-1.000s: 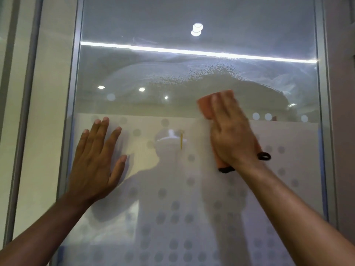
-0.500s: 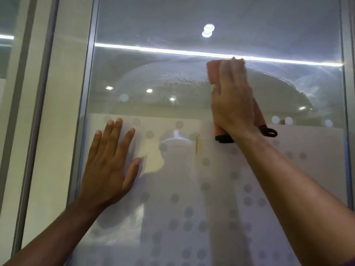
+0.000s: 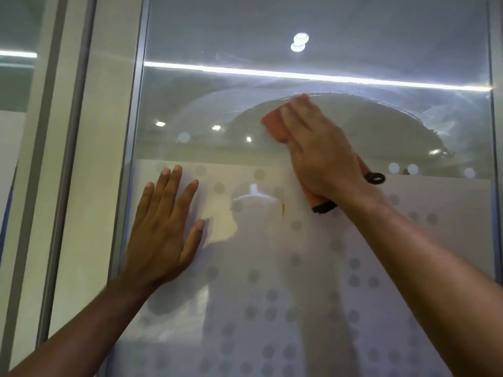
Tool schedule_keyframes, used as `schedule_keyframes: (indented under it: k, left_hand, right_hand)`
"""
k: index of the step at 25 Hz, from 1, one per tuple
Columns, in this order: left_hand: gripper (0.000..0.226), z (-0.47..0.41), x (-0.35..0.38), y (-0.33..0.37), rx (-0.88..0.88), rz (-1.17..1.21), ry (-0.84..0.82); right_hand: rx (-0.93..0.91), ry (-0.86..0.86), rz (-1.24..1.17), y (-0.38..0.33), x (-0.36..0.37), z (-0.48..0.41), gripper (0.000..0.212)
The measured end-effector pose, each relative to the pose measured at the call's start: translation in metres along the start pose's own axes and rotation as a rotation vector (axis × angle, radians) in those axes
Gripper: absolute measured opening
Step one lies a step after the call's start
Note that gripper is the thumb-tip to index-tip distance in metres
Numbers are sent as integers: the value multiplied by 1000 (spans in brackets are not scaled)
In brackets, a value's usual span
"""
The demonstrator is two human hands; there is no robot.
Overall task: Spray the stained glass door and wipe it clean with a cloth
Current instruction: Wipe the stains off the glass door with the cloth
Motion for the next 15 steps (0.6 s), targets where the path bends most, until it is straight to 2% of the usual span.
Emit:
schedule_keyframes:
  k: [4, 6, 9, 12, 15]
  left_hand:
    - [75, 0, 1, 0, -7, 6, -2]
    - [75, 0, 0, 1, -10, 9, 2]
    - [75, 1, 1, 1, -7, 9, 6]
    - [75, 0, 0, 0, -1, 30, 19]
    - [79, 2, -4, -2, -15, 94, 80]
  right_hand:
    - [426, 176, -39, 81, -37, 18, 44]
    - [477, 193, -33, 74, -34, 9, 45]
    - [249, 135, -67, 9, -11, -24, 48]
    - [-51, -26, -62, -53, 20, -44, 54]
    - [-278, -193, -77, -80, 38, -39, 59]
Point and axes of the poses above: each hand's wrist, its own z-axis away from the middle knuckle, its own x-axis out of the palm, y = z × x, the point moved 10 cm from there along -z, towards the middle knuckle, and after that the axes turned 10 degrees about y, right-handed, at the moved point
